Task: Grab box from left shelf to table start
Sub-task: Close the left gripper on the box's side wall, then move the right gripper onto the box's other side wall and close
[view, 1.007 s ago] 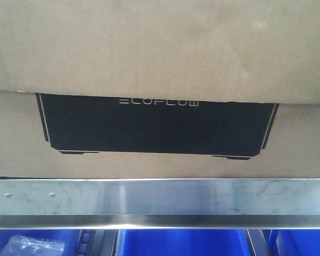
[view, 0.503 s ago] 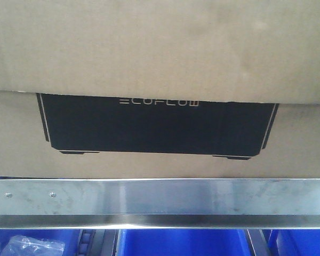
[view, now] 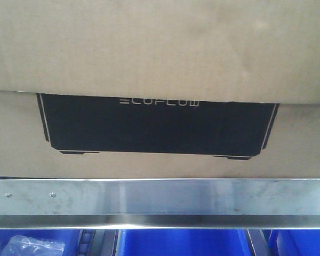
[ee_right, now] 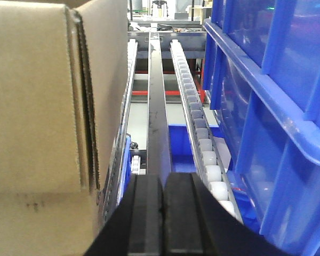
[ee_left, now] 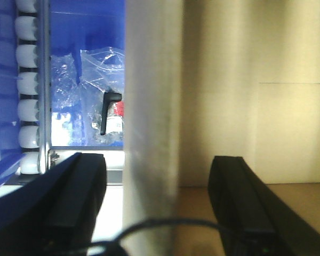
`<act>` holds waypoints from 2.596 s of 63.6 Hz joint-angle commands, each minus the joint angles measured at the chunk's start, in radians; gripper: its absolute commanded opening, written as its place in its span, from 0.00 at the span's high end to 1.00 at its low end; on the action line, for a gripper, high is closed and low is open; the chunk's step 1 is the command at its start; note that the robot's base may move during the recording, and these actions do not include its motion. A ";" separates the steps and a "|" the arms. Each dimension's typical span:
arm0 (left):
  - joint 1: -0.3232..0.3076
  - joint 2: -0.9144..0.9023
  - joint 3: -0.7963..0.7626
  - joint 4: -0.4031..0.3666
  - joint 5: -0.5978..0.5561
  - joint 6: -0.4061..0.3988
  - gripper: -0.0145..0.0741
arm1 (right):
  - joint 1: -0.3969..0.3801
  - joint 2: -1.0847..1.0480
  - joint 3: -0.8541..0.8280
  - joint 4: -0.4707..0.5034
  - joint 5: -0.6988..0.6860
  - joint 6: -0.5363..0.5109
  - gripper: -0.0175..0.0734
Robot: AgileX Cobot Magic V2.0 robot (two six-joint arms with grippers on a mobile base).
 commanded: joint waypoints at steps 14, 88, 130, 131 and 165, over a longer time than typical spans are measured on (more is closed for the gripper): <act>-0.001 -0.031 -0.026 0.009 0.082 -0.013 0.46 | -0.005 0.004 -0.004 -0.004 -0.084 -0.005 0.75; -0.001 -0.031 -0.026 -0.035 0.082 -0.017 0.85 | -0.005 0.004 -0.004 -0.004 -0.084 -0.005 0.75; -0.001 -0.031 -0.026 -0.035 0.082 -0.017 0.85 | -0.005 0.004 -0.004 -0.004 -0.085 -0.005 0.75; -0.001 -0.031 -0.026 -0.035 0.082 -0.017 0.85 | -0.005 0.004 -0.004 -0.004 -0.085 -0.005 0.75; -0.001 -0.031 -0.026 -0.036 0.080 -0.017 0.85 | -0.002 0.100 -0.294 -0.041 0.246 0.069 0.75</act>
